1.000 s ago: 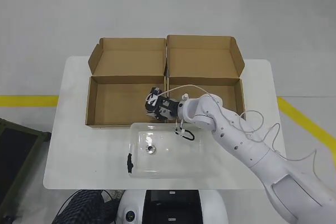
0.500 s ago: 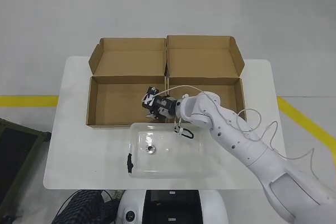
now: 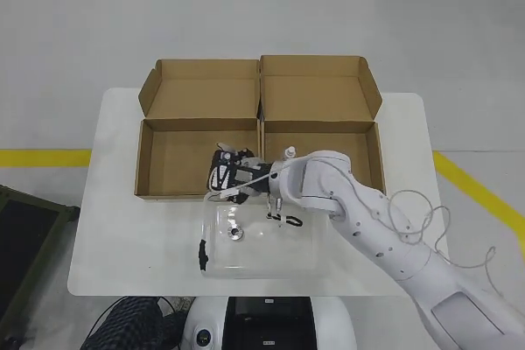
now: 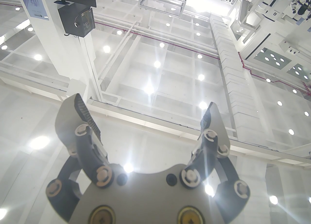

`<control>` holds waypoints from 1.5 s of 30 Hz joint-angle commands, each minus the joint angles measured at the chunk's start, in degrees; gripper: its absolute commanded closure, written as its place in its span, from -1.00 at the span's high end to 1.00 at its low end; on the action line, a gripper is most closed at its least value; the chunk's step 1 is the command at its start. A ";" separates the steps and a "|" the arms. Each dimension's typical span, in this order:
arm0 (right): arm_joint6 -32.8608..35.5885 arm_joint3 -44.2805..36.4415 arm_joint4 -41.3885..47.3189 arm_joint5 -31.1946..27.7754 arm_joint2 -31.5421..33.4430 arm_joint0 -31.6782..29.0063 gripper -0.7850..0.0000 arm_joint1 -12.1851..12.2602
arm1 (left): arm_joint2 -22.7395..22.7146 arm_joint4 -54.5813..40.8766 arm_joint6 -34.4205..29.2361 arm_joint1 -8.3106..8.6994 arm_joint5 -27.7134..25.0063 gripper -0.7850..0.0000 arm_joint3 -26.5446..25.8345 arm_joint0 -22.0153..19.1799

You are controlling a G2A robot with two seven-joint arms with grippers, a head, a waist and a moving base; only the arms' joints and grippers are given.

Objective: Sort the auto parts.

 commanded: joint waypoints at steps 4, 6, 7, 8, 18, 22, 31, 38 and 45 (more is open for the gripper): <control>1.47 -7.89 -2.19 -2.33 2.75 -6.44 0.87 1.77 | 0.00 0.00 0.00 0.00 0.00 1.00 0.00 0.00; 2.01 -10.20 -3.20 -3.82 3.64 -9.16 0.87 2.49 | 0.00 0.00 0.00 0.00 0.00 1.00 0.00 0.00; 2.09 -11.17 -3.55 -4.52 4.12 -10.48 0.89 2.83 | 0.00 0.00 0.00 0.00 0.00 1.00 0.00 0.00; 2.07 -11.99 -3.99 -4.93 4.65 -11.81 0.89 3.16 | 0.00 0.00 0.00 0.00 0.00 1.00 0.00 0.00; -2.10 -13.07 -9.78 -7.34 4.75 -19.92 0.87 4.67 | 0.00 0.00 0.00 0.00 0.00 1.00 0.00 0.00; -3.29 -11.96 -11.71 -6.55 4.62 -20.46 0.87 4.75 | 0.00 0.00 0.00 0.00 0.00 1.00 0.00 0.00; -4.90 -8.67 -14.86 -4.68 3.53 -20.09 0.86 4.44 | 0.00 0.00 0.00 0.00 0.00 1.00 0.00 0.00; -6.34 -6.15 -17.43 -4.28 1.23 -20.00 0.87 3.99 | 0.00 0.00 0.00 0.00 0.00 1.00 0.00 0.00; -7.15 -3.66 -19.59 -3.13 0.22 -19.51 0.84 3.61 | 0.00 0.00 0.00 0.00 0.00 1.00 0.00 0.00</control>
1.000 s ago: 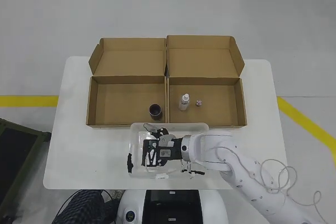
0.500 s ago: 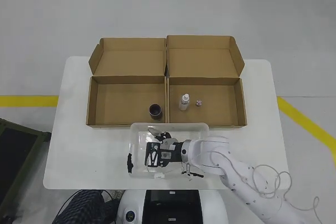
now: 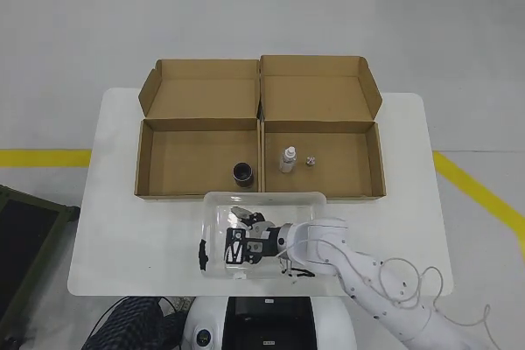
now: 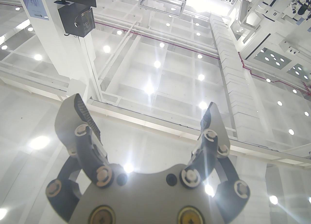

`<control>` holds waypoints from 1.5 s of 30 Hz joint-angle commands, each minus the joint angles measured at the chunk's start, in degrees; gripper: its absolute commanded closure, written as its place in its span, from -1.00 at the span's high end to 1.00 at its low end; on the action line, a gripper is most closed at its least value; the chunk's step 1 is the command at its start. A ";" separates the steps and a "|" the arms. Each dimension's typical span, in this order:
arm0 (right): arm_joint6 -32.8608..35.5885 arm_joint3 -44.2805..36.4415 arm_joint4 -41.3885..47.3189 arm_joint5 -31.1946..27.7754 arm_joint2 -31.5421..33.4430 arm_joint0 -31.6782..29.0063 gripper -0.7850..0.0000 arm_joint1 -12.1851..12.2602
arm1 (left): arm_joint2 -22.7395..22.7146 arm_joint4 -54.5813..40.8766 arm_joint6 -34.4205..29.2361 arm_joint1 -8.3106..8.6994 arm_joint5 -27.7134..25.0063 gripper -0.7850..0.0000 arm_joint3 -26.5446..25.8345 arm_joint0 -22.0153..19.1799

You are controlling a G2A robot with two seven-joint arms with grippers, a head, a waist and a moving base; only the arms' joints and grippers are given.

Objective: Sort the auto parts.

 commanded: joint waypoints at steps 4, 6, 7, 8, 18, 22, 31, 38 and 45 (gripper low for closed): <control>-0.84 1.99 -1.53 1.03 -0.52 0.36 0.80 -0.28 | 0.00 0.00 0.00 0.00 0.00 1.00 0.00 0.00; -1.23 2.68 -1.76 1.12 -0.69 0.59 0.76 -0.41 | 0.00 0.00 0.00 0.00 0.00 1.00 0.00 0.00; -1.36 3.08 -1.83 1.22 -0.76 0.68 0.76 -0.47 | 0.00 0.00 0.00 0.00 0.00 1.00 0.00 0.00; -1.54 3.47 -1.92 1.30 -0.85 0.79 0.74 -0.54 | 0.00 0.00 0.00 0.00 0.00 1.00 0.00 0.00; -2.54 6.04 -1.75 1.88 -1.42 1.66 0.04 -1.22 | 0.00 0.00 0.00 0.00 0.00 1.00 0.00 0.00; -2.78 6.75 -1.60 1.70 -1.44 1.88 -0.07 -1.40 | 0.00 0.00 0.00 0.00 0.00 1.00 0.00 0.00; -2.84 6.07 -1.25 0.48 -1.13 2.08 -1.00 -1.55 | 0.00 0.00 0.00 0.00 0.00 1.00 0.00 0.00; -2.60 2.19 -0.72 -1.47 0.68 1.29 -1.00 -1.03 | 0.00 0.00 0.00 0.00 0.00 1.00 0.00 0.00; -1.47 -3.82 -0.69 -3.28 3.00 -0.69 -1.00 -0.15 | 0.00 0.00 0.00 0.00 0.00 1.00 0.00 0.00</control>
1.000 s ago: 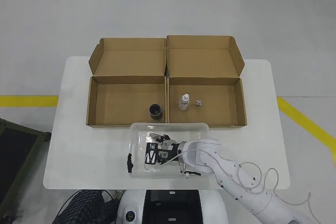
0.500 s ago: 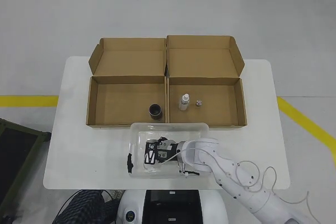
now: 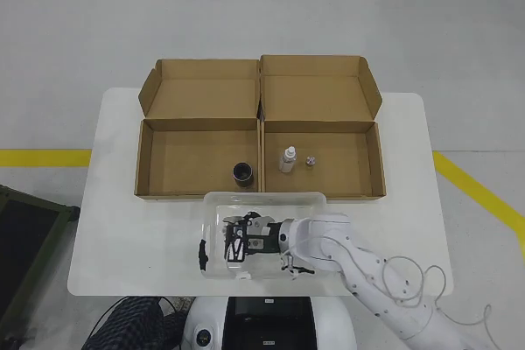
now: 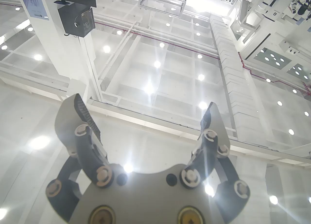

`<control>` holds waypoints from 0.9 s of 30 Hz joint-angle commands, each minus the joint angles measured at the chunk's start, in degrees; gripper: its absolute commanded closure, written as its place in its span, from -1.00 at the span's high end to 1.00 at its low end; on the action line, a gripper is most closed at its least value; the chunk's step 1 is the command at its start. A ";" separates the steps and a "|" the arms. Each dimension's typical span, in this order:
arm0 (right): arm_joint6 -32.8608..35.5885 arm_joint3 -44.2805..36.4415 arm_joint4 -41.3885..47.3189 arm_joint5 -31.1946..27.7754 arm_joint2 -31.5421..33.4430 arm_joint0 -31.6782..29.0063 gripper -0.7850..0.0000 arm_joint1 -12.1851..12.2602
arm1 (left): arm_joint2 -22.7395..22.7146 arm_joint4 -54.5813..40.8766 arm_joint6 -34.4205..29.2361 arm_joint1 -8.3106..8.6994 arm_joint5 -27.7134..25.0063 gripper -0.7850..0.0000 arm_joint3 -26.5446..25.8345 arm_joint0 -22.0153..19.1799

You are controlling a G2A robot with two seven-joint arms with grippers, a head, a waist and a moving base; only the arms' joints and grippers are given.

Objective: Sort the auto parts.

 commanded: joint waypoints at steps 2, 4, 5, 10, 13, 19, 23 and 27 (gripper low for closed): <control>0.25 -2.60 -0.21 -0.24 0.87 -1.02 -1.00 0.35 | 0.00 0.00 0.00 0.00 0.00 1.00 0.00 0.00; 0.20 -4.30 -0.33 -0.36 1.37 -1.72 -1.00 0.56 | 0.00 0.00 0.00 0.00 0.00 1.00 0.00 0.00; 0.08 -5.11 -0.39 -0.42 1.62 -2.05 -1.00 0.65 | 0.00 0.00 0.00 0.00 0.00 1.00 0.00 0.00; -1.01 -8.71 0.37 -0.60 3.25 -3.28 -1.00 1.08 | 0.00 0.00 0.00 0.00 0.00 1.00 0.00 0.00; -1.51 -10.69 1.09 -0.81 4.36 -3.70 -1.00 1.31 | 0.00 0.00 0.00 0.00 0.00 1.00 0.00 0.00; -2.83 -14.37 3.55 -0.10 6.94 -4.01 -1.00 1.60 | 0.00 0.00 0.00 0.00 0.00 1.00 0.00 0.00; -3.54 -16.41 4.87 0.39 8.90 -3.65 -1.00 1.77 | 0.00 0.00 0.00 0.00 0.00 1.00 0.00 0.00; -3.94 -18.73 6.42 0.67 11.15 -3.16 -1.00 1.96 | 0.00 0.00 0.00 0.00 0.00 1.00 0.00 0.00</control>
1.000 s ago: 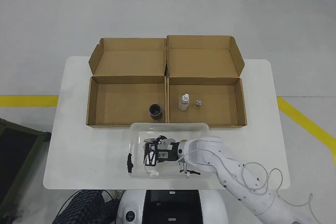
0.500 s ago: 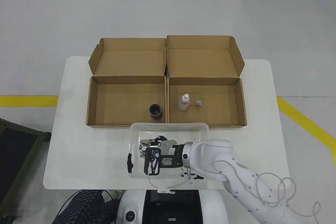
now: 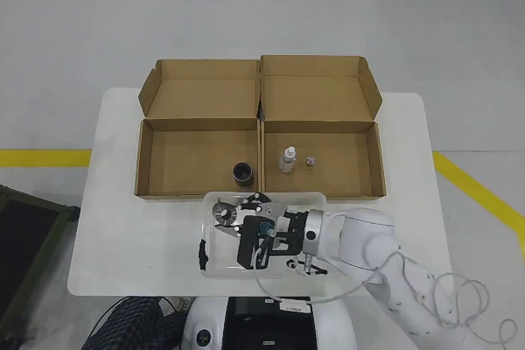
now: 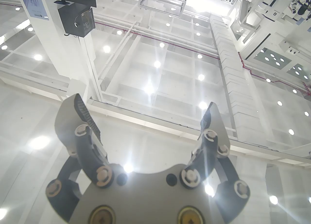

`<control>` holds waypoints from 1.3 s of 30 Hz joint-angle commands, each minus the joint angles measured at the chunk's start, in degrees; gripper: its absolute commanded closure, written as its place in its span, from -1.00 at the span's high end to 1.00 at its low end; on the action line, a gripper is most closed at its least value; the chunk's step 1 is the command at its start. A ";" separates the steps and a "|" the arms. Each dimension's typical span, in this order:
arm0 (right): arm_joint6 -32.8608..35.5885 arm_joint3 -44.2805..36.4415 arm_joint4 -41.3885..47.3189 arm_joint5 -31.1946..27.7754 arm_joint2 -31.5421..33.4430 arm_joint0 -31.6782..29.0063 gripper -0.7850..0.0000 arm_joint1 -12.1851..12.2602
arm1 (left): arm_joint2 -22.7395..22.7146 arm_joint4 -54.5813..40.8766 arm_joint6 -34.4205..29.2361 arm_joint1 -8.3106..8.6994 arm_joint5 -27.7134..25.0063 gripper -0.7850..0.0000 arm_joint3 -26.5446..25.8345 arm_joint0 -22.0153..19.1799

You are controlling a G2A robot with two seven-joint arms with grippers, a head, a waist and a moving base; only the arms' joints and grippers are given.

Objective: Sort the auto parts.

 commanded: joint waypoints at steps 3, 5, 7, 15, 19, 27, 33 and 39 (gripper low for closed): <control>-0.10 -2.06 1.23 0.64 2.50 0.32 -1.00 0.22 | 0.00 0.00 0.00 0.00 0.00 1.00 0.00 0.00; -0.26 -2.75 1.97 0.94 3.95 0.33 -1.00 0.37 | 0.00 0.00 0.00 0.00 0.00 1.00 0.00 0.00; -0.48 -3.26 2.53 1.16 5.18 0.12 -1.00 0.51 | 0.00 0.00 0.00 0.00 0.00 1.00 0.00 0.00; -3.38 -5.20 3.63 4.17 8.15 -1.03 -1.00 0.73 | 0.00 0.00 0.00 0.00 0.00 1.00 0.00 0.00; -3.83 -6.87 5.58 3.25 12.04 -2.31 -1.00 1.24 | 0.00 0.00 0.00 0.00 0.00 1.00 0.00 0.00; -5.18 -7.67 8.83 2.32 16.72 -3.91 -1.00 1.86 | 0.00 0.00 0.00 0.00 0.00 1.00 0.00 0.00; -5.80 -7.62 9.72 2.10 17.86 -4.19 -1.00 2.10 | 0.00 0.00 0.00 0.00 0.00 1.00 0.00 0.00; -6.15 -7.31 10.48 2.11 18.24 -3.96 -1.00 2.25 | 0.00 0.00 0.00 0.00 0.00 1.00 0.00 0.00</control>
